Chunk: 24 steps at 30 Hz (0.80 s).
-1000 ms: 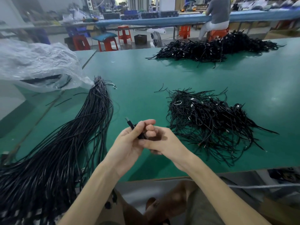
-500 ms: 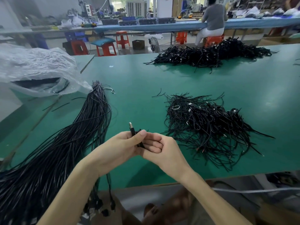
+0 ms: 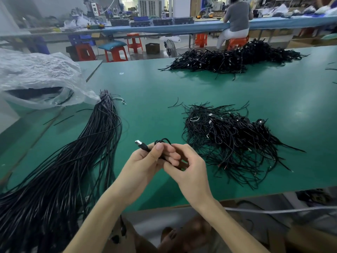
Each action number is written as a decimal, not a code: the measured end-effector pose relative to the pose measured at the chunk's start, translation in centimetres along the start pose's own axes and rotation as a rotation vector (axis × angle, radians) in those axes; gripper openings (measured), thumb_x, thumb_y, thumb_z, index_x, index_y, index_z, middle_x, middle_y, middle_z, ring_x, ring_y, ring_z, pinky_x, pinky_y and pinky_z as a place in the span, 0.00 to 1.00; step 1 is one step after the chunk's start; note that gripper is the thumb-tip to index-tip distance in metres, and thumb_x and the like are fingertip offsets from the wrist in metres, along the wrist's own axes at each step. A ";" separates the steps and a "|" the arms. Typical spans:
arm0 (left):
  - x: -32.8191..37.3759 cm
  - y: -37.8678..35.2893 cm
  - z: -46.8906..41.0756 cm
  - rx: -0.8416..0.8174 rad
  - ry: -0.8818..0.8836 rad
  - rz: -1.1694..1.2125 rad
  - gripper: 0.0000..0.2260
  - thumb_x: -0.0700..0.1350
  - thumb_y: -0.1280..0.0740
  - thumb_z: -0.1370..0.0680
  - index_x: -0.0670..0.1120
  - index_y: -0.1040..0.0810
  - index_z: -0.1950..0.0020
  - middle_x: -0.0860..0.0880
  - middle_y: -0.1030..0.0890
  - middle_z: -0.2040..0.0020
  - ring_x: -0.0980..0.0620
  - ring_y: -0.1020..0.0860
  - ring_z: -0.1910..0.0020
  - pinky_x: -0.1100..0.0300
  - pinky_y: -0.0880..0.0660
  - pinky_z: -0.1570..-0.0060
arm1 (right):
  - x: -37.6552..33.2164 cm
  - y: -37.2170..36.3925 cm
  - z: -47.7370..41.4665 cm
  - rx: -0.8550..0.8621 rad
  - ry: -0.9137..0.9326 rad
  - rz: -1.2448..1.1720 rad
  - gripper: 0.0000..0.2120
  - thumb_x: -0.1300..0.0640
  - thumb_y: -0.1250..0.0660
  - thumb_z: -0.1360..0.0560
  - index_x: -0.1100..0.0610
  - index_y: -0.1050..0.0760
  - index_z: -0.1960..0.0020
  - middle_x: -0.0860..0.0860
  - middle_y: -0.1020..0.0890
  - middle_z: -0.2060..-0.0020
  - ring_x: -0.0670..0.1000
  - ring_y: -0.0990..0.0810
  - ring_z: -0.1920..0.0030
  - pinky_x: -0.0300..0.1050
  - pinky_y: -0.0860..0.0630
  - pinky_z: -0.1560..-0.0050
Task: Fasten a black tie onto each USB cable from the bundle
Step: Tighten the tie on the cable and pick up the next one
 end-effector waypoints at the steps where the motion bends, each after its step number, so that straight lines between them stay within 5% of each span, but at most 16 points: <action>1: -0.3 -0.1 0.0 0.023 -0.022 -0.005 0.14 0.44 0.41 0.16 0.40 0.19 0.52 0.41 0.18 0.54 0.48 0.19 0.55 0.58 0.21 0.48 | 0.1 0.0 0.0 0.006 0.039 0.053 0.14 0.60 0.26 0.28 0.55 0.19 0.43 0.46 0.20 0.54 0.50 0.19 0.51 0.46 0.21 0.48; 4: -0.7 -0.5 -0.1 0.096 -0.077 -0.105 0.13 0.45 0.40 0.17 0.39 0.23 0.55 0.42 0.19 0.56 0.48 0.20 0.55 0.57 0.22 0.48 | 0.6 0.2 -0.2 0.027 0.121 0.179 0.15 0.61 0.24 0.27 0.58 0.19 0.41 0.44 0.22 0.55 0.45 0.20 0.51 0.34 0.26 0.49; 8: -0.4 -0.8 -0.3 0.231 -0.175 -0.589 0.15 0.48 0.39 0.18 0.39 0.22 0.56 0.43 0.17 0.58 0.48 0.18 0.55 0.55 0.22 0.48 | 0.6 -0.1 -1.0 0.038 0.199 0.282 0.17 0.58 0.23 0.26 0.61 0.19 0.40 0.46 0.23 0.56 0.39 0.23 0.56 0.27 0.31 0.50; 15: 0.0 0.1 0.1 0.401 -0.175 -0.917 0.10 0.43 0.35 0.16 0.43 0.18 0.55 0.46 0.26 0.54 0.57 0.27 0.54 0.70 0.31 0.53 | -0.2 -0.2 -1.3 -0.028 0.238 0.365 0.17 0.58 0.25 0.25 0.63 0.20 0.39 0.48 0.25 0.55 0.44 0.27 0.59 0.38 0.28 0.54; 19: -0.5 2.5 0.3 0.373 0.023 -0.918 0.07 0.42 0.30 0.19 0.48 0.20 0.58 0.48 0.18 0.67 0.56 0.23 0.69 0.63 0.28 0.65 | 0.0 -0.3 -0.7 -0.227 0.225 0.566 0.16 0.55 0.30 0.21 0.62 0.23 0.37 0.51 0.25 0.51 0.52 0.23 0.54 0.46 0.26 0.53; 24: -0.8 4.3 0.3 0.395 0.091 -0.784 0.09 0.40 0.21 0.27 0.45 0.19 0.50 0.46 0.14 0.65 0.46 0.14 0.65 0.51 0.17 0.60 | 0.2 -0.7 -0.5 -0.374 0.326 0.787 0.11 0.56 0.34 0.17 0.61 0.23 0.39 0.53 0.23 0.49 0.54 0.23 0.46 0.50 0.22 0.54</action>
Point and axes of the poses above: each hand's wrist, its own z-axis away from the middle knuckle, its own y-axis out of the back of the hand, x = y × z, the point moved 1 cm from there along -z, towards the middle knuckle
